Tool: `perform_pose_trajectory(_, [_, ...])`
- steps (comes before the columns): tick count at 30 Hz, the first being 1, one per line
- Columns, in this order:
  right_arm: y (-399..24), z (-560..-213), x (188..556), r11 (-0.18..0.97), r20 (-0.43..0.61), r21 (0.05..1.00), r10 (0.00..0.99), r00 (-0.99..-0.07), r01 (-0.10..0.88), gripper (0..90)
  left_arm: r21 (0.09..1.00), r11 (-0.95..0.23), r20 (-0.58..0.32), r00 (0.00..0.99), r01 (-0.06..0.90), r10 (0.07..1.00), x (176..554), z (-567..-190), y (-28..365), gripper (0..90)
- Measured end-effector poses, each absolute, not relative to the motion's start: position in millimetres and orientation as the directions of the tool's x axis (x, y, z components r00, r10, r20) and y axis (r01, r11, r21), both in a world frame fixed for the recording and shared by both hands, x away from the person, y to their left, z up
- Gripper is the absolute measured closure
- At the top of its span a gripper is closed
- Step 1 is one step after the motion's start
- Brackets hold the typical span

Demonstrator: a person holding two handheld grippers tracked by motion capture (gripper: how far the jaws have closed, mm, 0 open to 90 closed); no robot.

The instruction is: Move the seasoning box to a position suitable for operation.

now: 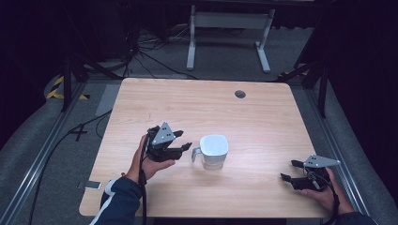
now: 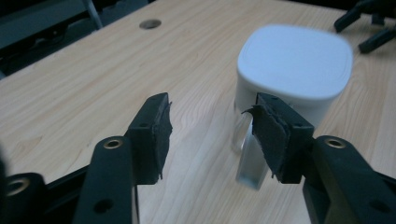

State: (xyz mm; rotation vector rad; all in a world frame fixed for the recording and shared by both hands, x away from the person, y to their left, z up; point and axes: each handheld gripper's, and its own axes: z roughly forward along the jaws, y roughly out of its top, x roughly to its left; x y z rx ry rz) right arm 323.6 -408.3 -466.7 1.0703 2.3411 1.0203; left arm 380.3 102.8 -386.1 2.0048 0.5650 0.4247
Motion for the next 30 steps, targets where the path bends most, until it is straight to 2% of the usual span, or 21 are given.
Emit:
perform_pose_trajectory(4, [-408,-467,324,0.449,-0.033,0.742,0.765,-0.643,0.497,22.8,0.890,-0.400,0.038,0.838,0.219,0.544,381,-382,94,60.2])
perform_pose_trajectory(16, [-408,-467,324,0.449,-0.032,0.742,0.765,-0.643,0.497,22.8,0.895,-0.425,0.071,0.894,0.139,0.442,381,-377,69,75.9])
perform_pose_trajectory(18, [-408,-467,324,0.449,-0.032,0.742,0.766,-0.643,0.497,22.8,0.886,-0.441,0.067,0.903,0.141,0.424,380,-379,65,81.1])
perform_pose_trajectory(30, [-408,-467,323,0.449,-0.033,0.742,0.766,-0.642,0.498,22.8,0.873,-0.465,0.068,0.909,0.145,0.412,381,-385,63,86.8])
